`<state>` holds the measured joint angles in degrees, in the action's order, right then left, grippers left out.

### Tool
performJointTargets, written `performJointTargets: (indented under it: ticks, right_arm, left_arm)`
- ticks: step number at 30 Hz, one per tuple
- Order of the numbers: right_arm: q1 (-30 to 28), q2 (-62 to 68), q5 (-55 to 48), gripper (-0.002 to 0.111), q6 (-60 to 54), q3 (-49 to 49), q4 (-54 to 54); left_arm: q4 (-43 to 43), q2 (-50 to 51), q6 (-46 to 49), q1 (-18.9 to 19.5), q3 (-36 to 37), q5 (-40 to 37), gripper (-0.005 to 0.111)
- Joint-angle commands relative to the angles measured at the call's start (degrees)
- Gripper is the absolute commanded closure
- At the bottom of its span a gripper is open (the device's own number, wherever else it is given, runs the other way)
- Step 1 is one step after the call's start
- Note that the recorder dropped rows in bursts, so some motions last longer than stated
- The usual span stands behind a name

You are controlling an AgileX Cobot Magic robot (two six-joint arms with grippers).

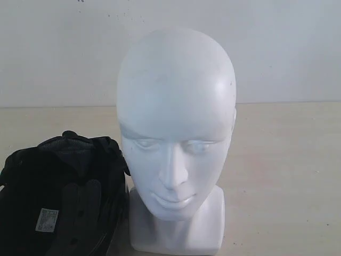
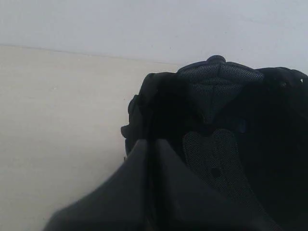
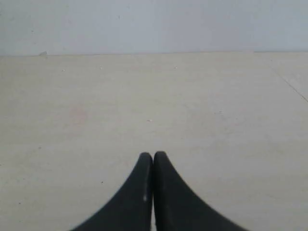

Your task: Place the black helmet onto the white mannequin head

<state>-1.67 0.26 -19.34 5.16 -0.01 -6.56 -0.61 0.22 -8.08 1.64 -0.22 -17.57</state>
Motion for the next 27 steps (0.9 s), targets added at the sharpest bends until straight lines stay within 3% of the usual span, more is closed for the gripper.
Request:
performJointTargets:
  ticks: [1,8,17,20,23,27]
  right_arm:
    - [0.18,-0.26,0.17,0.109,0.06,0.01,-0.07]
    - [0.18,-0.26,0.17,0.109,0.06,0.01,-0.07]
    - [0.18,-0.26,0.17,0.109,0.06,0.01,-0.07]
    - [0.18,-0.26,0.17,0.109,0.06,0.01,-0.07]
    - [0.18,-0.26,0.17,0.109,0.06,0.01,-0.07]
    - [0.18,-0.26,0.17,0.109,0.06,0.01,-0.07]
  left_arm:
    - [0.27,-0.22,0.23,-0.21,0.22,-0.02,0.102]
    - [0.61,-0.22,0.23,-0.21,-0.42,-0.01,0.102]
    - [2.15,-0.22,1.26,-0.21,-10.27,5.62,0.102]
    - [-5.18,-0.22,-4.63,-0.21,-15.48,4.48,0.102]
    - [-13.63,-0.22,-6.73,-0.21,-21.5,-3.38,0.102]
    - [-16.94,-0.22,-6.71,-0.21,-22.5,-7.92,0.102]
